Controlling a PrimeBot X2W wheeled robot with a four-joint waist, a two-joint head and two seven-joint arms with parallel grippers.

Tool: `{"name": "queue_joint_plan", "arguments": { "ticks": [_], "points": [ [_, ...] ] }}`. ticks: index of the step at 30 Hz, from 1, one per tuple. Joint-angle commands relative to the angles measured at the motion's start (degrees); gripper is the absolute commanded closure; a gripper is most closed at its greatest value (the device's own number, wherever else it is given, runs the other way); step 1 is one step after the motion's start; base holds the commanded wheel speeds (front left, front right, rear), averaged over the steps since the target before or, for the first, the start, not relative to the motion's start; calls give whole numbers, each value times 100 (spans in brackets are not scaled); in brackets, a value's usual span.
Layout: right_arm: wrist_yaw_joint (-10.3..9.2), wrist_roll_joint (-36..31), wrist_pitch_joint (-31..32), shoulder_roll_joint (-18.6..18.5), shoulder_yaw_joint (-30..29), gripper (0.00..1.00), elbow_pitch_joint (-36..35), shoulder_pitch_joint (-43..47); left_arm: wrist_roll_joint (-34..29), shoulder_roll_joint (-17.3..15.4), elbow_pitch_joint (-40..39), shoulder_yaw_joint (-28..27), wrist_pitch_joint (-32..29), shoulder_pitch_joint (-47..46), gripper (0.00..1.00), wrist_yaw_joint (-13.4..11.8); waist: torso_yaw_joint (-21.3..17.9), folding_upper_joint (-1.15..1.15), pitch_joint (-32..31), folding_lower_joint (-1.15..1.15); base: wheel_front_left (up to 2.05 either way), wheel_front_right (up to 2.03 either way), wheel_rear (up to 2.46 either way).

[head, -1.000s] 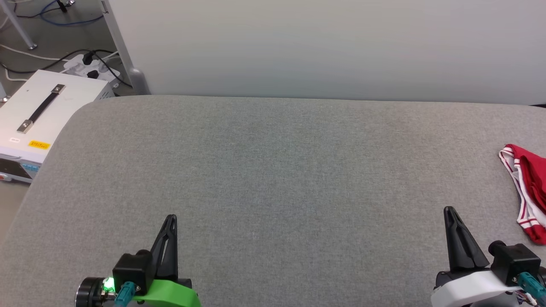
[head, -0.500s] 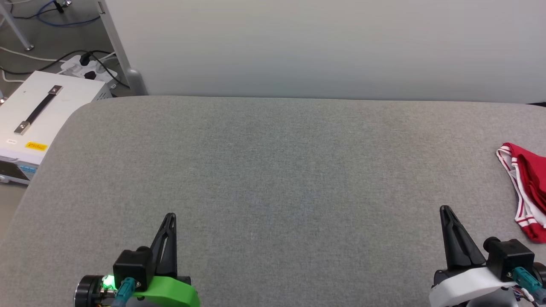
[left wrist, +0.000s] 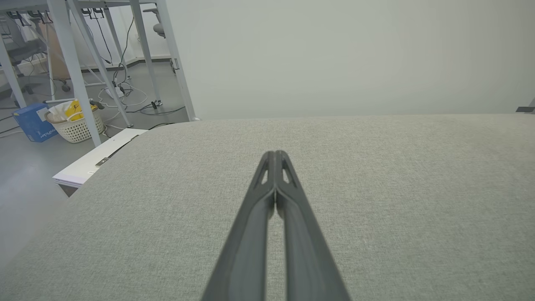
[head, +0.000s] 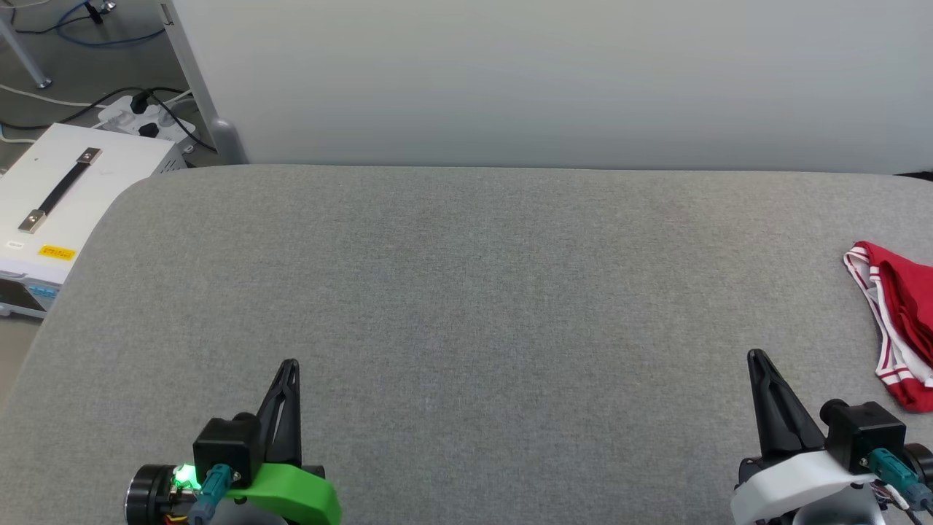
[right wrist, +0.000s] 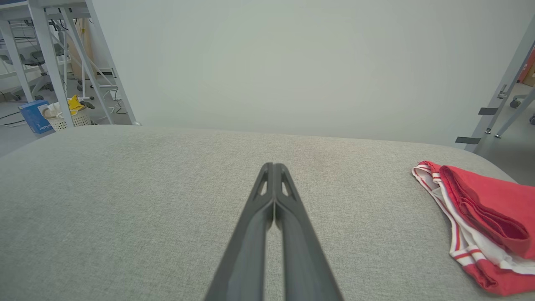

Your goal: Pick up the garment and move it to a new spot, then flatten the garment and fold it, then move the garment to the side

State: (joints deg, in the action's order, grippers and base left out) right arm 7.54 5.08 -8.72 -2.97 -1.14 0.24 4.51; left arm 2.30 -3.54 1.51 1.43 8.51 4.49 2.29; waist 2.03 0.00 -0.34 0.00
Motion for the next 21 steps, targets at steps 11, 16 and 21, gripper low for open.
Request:
{"name": "queue_joint_plan", "arguments": {
  "ticks": [11, 16, 21],
  "points": [
    [-3, -126, 162, 5, 30, 100, -11, -171, -80, 33, -38, -43, -148, -168, 100, -70, -32, 0, 5, 0, 0, 0, 0],
    [-3, -158, 221, 5, 37, 100, -12, -194, -93, 36, -48, -51, -206, -191, 100, -84, -46, 0, 8, 0, 0, 0, 0],
    [-3, -201, 301, 6, 46, 100, -13, -226, -110, 40, -60, -63, -285, -223, 100, -101, -65, 0, 11, 0, 0, 0, 0]
  ]
}}
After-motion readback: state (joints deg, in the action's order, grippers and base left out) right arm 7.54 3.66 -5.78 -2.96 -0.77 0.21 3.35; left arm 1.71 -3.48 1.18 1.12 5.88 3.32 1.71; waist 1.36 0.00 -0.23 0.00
